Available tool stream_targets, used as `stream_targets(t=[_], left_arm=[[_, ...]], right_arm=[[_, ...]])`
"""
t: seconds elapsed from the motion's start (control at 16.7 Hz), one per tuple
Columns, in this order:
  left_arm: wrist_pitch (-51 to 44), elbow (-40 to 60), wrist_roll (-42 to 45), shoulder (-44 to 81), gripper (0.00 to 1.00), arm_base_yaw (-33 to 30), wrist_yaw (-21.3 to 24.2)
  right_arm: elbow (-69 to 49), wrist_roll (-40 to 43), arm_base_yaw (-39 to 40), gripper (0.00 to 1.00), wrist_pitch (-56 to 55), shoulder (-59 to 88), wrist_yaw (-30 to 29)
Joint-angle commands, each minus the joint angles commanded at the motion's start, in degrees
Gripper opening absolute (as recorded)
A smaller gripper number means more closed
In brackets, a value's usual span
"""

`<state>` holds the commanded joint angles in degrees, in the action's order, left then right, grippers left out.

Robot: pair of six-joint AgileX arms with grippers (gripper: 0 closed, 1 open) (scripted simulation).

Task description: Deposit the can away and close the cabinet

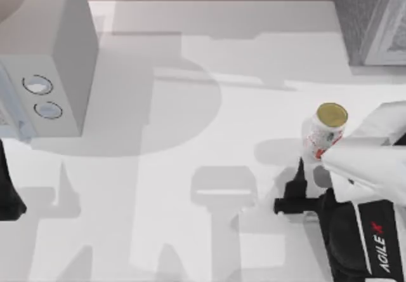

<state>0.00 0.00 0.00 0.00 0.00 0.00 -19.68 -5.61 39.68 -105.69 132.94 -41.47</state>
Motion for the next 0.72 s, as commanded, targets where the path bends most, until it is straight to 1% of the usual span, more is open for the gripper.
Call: stream_targets(t=[0.3, 0.36, 0.72], left_arm=[[0.00, 0.00, 0.00, 0.00, 1.00, 0.00, 0.00], [0.00, 0.00, 0.00, 0.00, 1.00, 0.00, 0.00], [0.00, 0.00, 0.00, 0.00, 1.00, 0.00, 0.00]], right_arm=[[-0.15, -0.03, 0.32, 1.00, -0.93, 1.24, -0.36], [-6.42, -1.91, 5.19, 1.00, 1.42, 8.22, -1.04], [-7.78, -0.55, 1.74, 1.00, 1.70, 6.59, -1.83]])
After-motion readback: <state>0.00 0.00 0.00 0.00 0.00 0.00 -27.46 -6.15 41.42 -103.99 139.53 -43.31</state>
